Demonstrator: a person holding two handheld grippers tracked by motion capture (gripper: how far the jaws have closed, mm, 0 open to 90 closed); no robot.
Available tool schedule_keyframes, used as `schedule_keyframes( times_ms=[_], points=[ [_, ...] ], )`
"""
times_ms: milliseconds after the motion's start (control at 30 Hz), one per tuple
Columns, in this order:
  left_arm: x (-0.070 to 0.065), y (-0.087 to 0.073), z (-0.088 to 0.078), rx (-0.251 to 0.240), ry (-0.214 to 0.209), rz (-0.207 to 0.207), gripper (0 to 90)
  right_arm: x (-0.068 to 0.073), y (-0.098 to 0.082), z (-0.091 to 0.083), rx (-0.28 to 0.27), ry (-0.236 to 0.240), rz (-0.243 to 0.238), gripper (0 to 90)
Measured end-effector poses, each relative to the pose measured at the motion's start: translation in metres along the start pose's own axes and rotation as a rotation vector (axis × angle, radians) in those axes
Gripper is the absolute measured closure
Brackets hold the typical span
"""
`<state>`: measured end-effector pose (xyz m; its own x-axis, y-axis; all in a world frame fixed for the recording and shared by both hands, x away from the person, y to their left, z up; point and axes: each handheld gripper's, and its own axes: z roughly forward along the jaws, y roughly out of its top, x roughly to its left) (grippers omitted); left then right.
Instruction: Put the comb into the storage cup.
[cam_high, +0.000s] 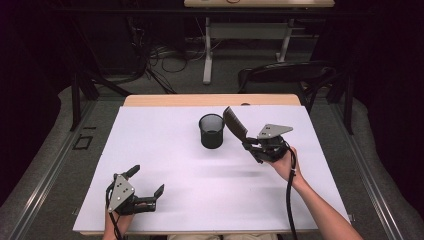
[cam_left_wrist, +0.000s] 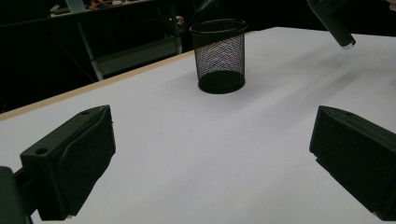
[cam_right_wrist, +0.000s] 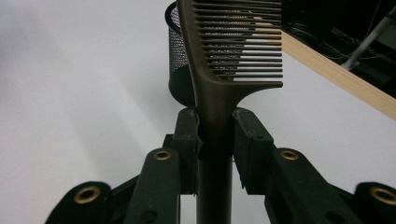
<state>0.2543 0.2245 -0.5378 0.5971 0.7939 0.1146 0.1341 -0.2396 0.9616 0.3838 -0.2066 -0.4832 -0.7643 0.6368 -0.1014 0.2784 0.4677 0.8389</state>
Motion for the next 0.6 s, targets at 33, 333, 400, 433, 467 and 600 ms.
schedule_keyframes(
  times_ms=[33, 333, 400, 433, 467, 600],
  points=[
    [0.0, 0.0, 0.0, 0.002, -0.002, 0.002, 0.3, 0.0, 0.001, 0.0, -0.002, 0.0, 0.0, 72.9],
    [-0.001, 0.0, 0.001, 0.001, -0.001, 0.004, 0.3, 0.001, 0.007, 0.002, -0.018, -0.002, -0.008, 72.9],
    [-0.001, 0.0, 0.001, 0.0, -0.001, 0.003, 0.3, 0.001, 0.009, 0.002, -0.021, -0.002, -0.008, 72.9],
    [-0.001, 0.0, 0.001, 0.002, -0.001, 0.005, 0.3, 0.0, 0.01, 0.002, -0.028, -0.004, -0.006, 72.9],
    [-0.001, 0.0, 0.001, 0.002, -0.002, 0.005, 0.3, 0.0, 0.011, 0.003, -0.029, -0.003, -0.006, 72.9],
    [-0.001, 0.0, 0.0, 0.001, -0.001, 0.006, 0.3, -0.001, 0.015, 0.004, -0.036, -0.004, -0.001, 72.9]
  ],
)
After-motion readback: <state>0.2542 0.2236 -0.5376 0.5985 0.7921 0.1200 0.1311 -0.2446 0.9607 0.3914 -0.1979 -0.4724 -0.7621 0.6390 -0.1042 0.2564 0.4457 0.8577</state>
